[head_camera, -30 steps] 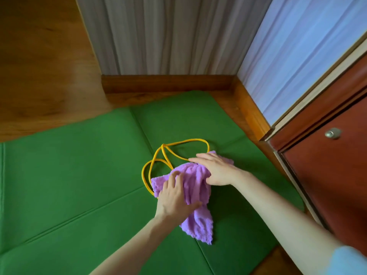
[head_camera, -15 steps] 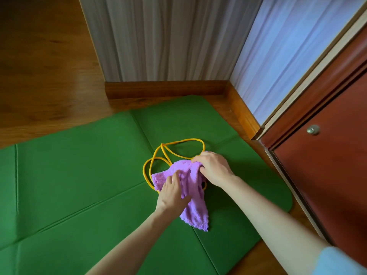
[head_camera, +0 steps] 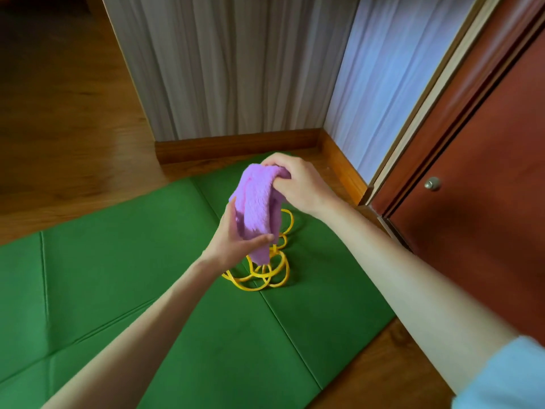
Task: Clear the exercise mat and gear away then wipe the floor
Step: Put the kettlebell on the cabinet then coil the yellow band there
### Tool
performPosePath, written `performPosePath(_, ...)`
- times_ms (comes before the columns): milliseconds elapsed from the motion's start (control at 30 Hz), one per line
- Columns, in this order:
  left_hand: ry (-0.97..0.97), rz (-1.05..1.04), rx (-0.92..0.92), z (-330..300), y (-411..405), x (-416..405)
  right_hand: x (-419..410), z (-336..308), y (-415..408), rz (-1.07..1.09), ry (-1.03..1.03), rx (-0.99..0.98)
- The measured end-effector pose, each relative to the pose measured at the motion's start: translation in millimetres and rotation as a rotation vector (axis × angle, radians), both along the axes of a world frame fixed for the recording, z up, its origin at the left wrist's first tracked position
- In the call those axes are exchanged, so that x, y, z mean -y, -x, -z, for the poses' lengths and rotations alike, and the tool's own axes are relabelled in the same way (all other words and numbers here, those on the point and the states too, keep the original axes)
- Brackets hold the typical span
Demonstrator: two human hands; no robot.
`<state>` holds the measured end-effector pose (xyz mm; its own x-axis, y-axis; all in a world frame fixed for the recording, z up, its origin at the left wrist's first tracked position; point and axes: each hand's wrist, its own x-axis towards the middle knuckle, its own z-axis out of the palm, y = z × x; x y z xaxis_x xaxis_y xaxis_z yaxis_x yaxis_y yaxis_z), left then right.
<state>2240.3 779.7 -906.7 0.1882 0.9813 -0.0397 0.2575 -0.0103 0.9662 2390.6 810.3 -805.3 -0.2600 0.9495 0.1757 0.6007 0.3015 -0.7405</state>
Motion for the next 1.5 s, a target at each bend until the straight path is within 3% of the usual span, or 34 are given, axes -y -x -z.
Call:
performPosePath(233, -0.116, 0.138, 0.122, -42.8, -23.6, 4.3, 11.6, -33.8, 5.4, 0.017, 0.197, -0.462)
performPosePath(333, -0.026, 0.116, 0.243, -51.6, -37.5, 9.3, 13.7, -35.1, -9.0, 0.070, 0.291, -0.661)
performPosePath(433, 0.160, 0.126, 0.404, -53.3, -52.8, 18.0, 15.1, -27.3, -35.1, 0.108, 0.374, -0.718)
performPosePath(533, 0.280, 0.143, 0.369, -43.6, -70.7, 27.8, 25.7, -9.7, -62.4, 0.188, 0.412, -0.604)
performPosePath(700, 0.324, 0.256, 0.312, -20.3, -106.9, 40.4, 78.9, 33.4, -84.8, 0.202, 0.598, -0.451)
performPosePath(800, 0.353, 0.345, 0.193, 1.4, -138.7, 57.3, 108.5, 68.6, -98.5, 0.426, 0.599, -0.474)
performPosePath(900, 0.519, 0.441, 0.154, 23.1, -163.4, 79.3, 129.0, 91.4, -122.4, 0.681, 0.635, -0.464)
performPosePath(1000, 0.690, 0.653, 0.032, 34.7, -177.0, 100.1, 147.4, 106.3, -151.8, 0.811, 0.647, -0.282)
performPosePath(1067, 0.668, 0.746, -0.095, 48.5, -180.0, 108.2, 161.0, 117.3, -169.4, 0.810, 0.623, -0.101)
performPosePath(1200, 0.613, 0.679, -0.256, 76.2, -162.9, 108.3, 192.0, 151.4, -190.7, 0.848, 0.574, 0.175)
performPosePath(1333, 0.577, 0.605, -0.342, 96.7, -134.1, 99.8, 211.9, 186.3, -192.1, 0.905, 0.791, 0.456)
performPosePath(1500, 0.553, 0.492, -0.363, 109.1, -113.0, 91.9, 207.2, 199.5, -181.1, 0.858, 0.817, 0.579)
